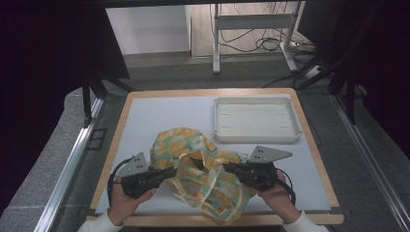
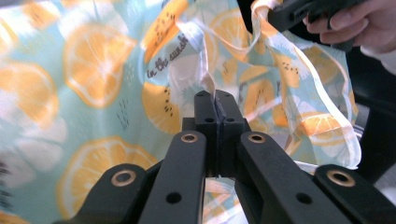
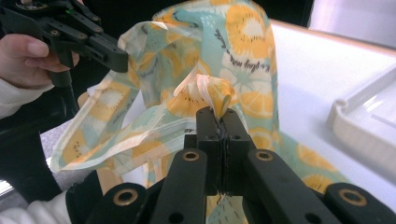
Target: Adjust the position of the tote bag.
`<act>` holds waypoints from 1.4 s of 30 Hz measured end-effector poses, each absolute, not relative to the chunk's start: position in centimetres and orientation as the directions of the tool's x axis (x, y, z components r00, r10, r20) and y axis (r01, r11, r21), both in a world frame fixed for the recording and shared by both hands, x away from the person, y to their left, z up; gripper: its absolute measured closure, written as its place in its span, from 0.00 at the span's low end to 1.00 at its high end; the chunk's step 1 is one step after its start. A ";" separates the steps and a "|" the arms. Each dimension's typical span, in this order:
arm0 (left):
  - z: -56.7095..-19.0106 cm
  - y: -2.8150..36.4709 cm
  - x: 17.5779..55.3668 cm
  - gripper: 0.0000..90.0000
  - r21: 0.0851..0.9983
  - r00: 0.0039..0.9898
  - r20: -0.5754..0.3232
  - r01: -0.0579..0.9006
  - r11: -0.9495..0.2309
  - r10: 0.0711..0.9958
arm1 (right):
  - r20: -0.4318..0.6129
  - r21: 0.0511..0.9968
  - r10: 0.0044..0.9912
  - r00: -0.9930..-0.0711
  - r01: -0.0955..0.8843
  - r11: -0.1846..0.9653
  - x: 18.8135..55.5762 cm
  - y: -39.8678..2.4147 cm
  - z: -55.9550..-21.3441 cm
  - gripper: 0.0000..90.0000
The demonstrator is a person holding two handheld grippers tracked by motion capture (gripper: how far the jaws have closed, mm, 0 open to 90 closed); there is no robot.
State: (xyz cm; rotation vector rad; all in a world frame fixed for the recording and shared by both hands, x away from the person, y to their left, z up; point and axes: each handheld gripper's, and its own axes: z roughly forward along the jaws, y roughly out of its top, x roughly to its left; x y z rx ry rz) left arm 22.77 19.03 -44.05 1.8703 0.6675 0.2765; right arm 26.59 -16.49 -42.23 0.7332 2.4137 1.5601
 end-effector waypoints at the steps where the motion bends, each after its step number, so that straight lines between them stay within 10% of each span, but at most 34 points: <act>1: -43.7 19.3 22.8 1.00 0.915 0.814 -0.121 0.313 -0.254 0.568 | 0.109 0.896 0.490 -0.865 0.299 0.329 26.6 -16.5 -41.9 0.98; 42: -37.8 24.0 31.0 1.00 0.942 0.705 -0.192 0.328 -0.074 0.682 | 0.018 0.935 0.628 -0.778 0.236 0.266 34.6 -14.6 -36.6 0.98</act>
